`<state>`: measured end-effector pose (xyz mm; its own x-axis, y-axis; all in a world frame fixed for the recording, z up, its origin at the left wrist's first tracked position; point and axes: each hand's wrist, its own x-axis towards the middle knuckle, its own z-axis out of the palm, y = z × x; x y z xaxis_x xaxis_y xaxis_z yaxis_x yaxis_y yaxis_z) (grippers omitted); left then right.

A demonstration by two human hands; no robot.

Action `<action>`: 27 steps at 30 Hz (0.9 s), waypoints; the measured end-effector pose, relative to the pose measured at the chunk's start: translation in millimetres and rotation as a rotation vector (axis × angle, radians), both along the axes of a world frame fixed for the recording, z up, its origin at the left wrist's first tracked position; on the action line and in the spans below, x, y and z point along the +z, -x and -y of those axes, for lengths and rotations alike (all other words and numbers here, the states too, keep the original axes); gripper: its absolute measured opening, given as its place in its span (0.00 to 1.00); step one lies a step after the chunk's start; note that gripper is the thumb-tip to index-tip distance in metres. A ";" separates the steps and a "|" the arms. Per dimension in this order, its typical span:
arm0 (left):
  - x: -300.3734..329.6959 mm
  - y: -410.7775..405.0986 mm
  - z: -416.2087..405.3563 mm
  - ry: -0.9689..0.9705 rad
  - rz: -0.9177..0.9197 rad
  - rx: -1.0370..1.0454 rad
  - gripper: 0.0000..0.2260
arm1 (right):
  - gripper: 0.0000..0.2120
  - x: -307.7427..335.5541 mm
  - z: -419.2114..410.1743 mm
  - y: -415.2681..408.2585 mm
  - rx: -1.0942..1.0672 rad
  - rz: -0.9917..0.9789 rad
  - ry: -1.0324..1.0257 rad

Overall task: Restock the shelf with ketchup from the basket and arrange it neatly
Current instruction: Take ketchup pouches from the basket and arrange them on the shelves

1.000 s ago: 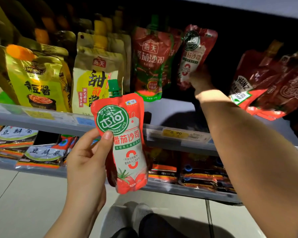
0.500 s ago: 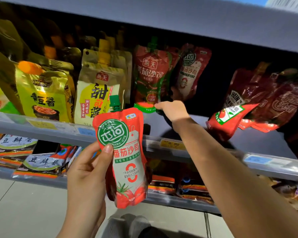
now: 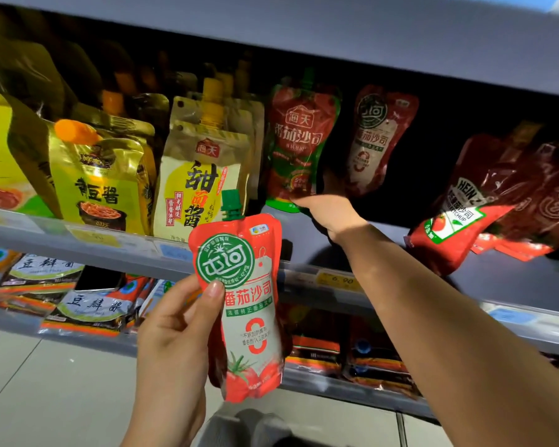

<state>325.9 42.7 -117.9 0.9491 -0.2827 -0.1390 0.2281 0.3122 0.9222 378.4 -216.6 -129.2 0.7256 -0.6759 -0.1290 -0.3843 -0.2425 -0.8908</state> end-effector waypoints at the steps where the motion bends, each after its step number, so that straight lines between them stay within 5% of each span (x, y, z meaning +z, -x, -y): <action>1: -1.3 -0.4 -1.3 0.000 0.007 0.008 0.03 | 0.44 0.5 1.2 2.5 -0.007 0.021 0.006; 6: 2.4 -0.5 -2.1 0.008 0.005 0.016 0.04 | 0.32 1.3 18.9 21.5 -0.280 0.167 0.201; 9: -1.1 -1.0 -2.2 -0.002 0.029 0.005 0.05 | 0.18 0.8 29.7 29.0 -0.443 0.368 0.113; 12: -1.9 -0.6 -3.3 0.009 0.031 -0.009 0.09 | 0.28 -5.3 37.2 31.0 -0.411 0.462 -0.106; 16: -4.2 -0.2 -4.8 -0.011 0.081 -0.050 0.26 | 0.38 -9.7 46.1 10.5 -0.446 0.394 -0.089; 20: -5.3 -1.1 -4.2 0.000 0.052 -0.005 0.03 | 0.43 -9.3 56.5 9.6 -0.406 0.346 -0.194; 21: -5.1 -0.9 -3.9 -0.012 0.069 0.001 0.05 | 0.43 -6.6 52.6 16.6 -0.398 0.386 -0.278; 27: 14.4 2.4 2.0 0.030 0.090 -0.039 0.05 | 0.12 50.5 -34.8 86.8 -0.288 0.406 -0.313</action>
<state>323.5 40.7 -103.5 0.9456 -0.3223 -0.0444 0.1569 0.3320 0.9301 291.5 -181.8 -78.7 0.5515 -0.8276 -0.1041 -0.0084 0.1193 -0.9928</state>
